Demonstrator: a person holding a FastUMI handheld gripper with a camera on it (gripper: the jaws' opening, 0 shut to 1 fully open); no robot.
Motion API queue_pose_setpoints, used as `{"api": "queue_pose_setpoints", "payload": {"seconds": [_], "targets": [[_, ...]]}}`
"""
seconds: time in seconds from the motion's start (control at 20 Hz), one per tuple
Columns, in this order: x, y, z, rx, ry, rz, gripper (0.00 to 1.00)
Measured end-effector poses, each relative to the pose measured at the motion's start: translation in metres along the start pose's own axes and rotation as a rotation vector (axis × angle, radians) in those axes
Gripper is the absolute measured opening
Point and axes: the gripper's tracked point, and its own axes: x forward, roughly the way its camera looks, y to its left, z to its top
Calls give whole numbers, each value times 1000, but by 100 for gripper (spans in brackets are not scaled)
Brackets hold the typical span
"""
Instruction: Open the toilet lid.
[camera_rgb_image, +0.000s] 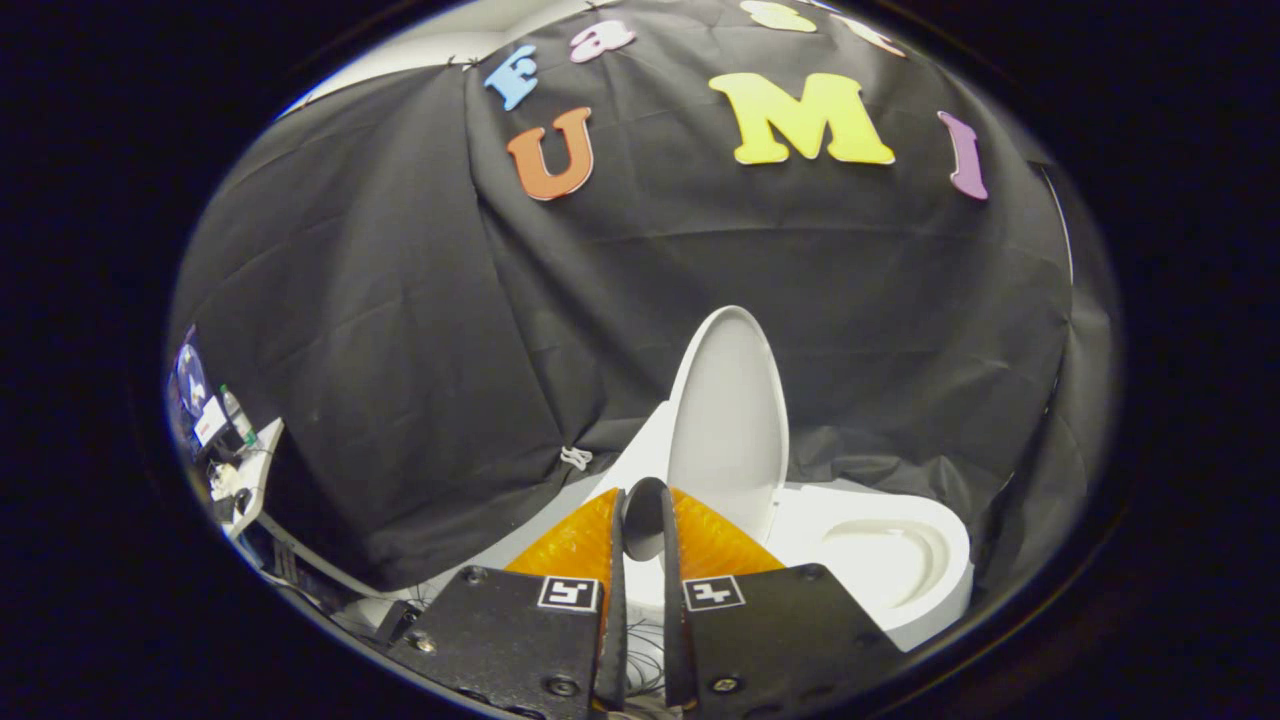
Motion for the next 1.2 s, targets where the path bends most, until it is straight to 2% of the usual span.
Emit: {"api": "queue_pose_setpoints", "payload": {"seconds": [0.6,0.8,0.9,1.2], "targets": [[7,11,-3,-65,-10,19,19],[-7,1,0,-69,-55,50,28],[-22,-10,6,-86,-106,37,33],[-88,-66,8,-81,-268,-6,68]]}}
